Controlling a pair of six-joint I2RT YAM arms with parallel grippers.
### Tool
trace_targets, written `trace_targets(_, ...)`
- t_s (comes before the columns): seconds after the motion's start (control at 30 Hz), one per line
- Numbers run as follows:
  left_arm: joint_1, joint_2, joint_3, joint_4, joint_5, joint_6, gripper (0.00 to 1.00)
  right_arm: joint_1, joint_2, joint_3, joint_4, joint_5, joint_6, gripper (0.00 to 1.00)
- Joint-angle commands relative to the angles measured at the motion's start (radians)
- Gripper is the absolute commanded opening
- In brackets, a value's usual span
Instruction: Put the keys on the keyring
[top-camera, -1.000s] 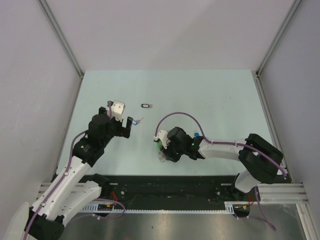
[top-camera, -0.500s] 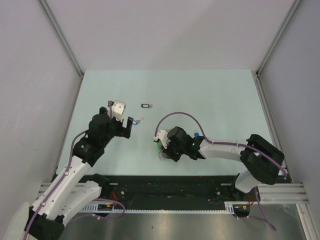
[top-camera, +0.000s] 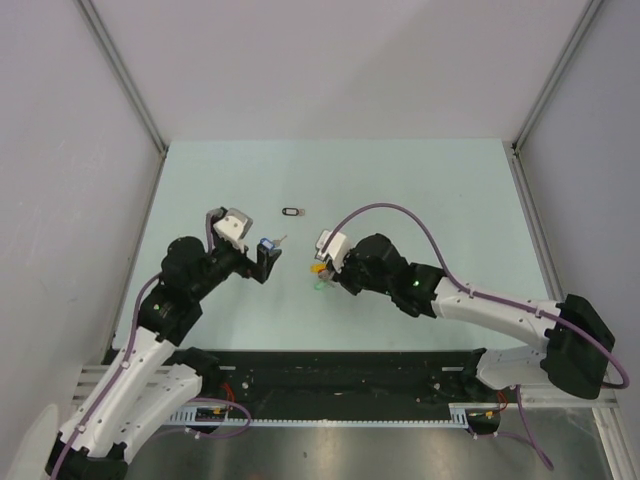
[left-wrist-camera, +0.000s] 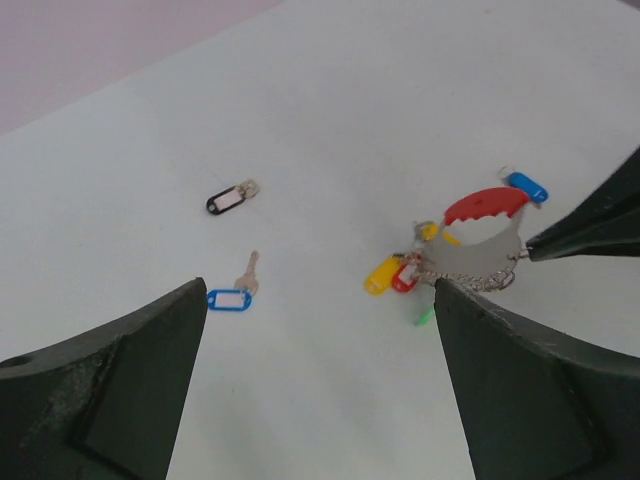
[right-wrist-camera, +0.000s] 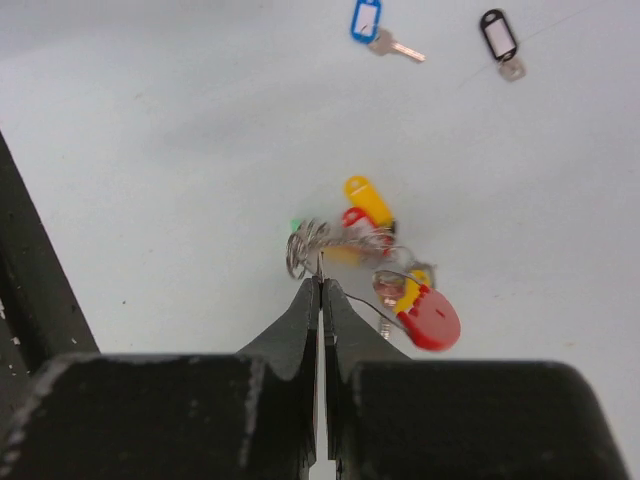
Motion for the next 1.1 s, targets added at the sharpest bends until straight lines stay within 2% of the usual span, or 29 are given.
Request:
trace_targets(0.0,0.006,0.025,0.009,0.082,0.153,0.010,1.00,0.001,-0.083,0.068,-0.057,0.106,-0.030,0.00)
trace_targets(0.1,0.006,0.048,0.028,0.092,0.221,-0.001,1.00,-0.008,-0.127,0.036,0.000,0.131,-0.021,0.00)
trace_targets(0.17,0.006,0.062,0.029,0.109,0.280,-0.015,1.00,-0.032,-0.184,-0.010,0.101,0.095,-0.006,0.00)
trace_targets(0.33,0.006,0.068,0.038,0.154,0.365,-0.027,1.00,-0.108,-0.284,-0.107,0.326,-0.140,0.062,0.00)
trace_targets(0.53,0.004,0.086,0.046,0.243,0.448,-0.048,1.00,-0.216,-0.306,-0.166,0.557,-0.396,0.183,0.00)
trace_targets(0.6,0.004,0.108,0.049,0.295,0.478,-0.076,0.97,-0.236,-0.301,-0.176,0.613,-0.474,0.210,0.00)
trace_targets(0.8,0.004,0.169,0.040,0.436,0.583,-0.163,0.88,-0.296,-0.276,-0.182,0.695,-0.628,0.295,0.00)
trace_targets(1.07,0.001,0.206,0.028,0.565,0.722,-0.222,0.76,-0.313,-0.237,-0.182,0.750,-0.740,0.330,0.00)
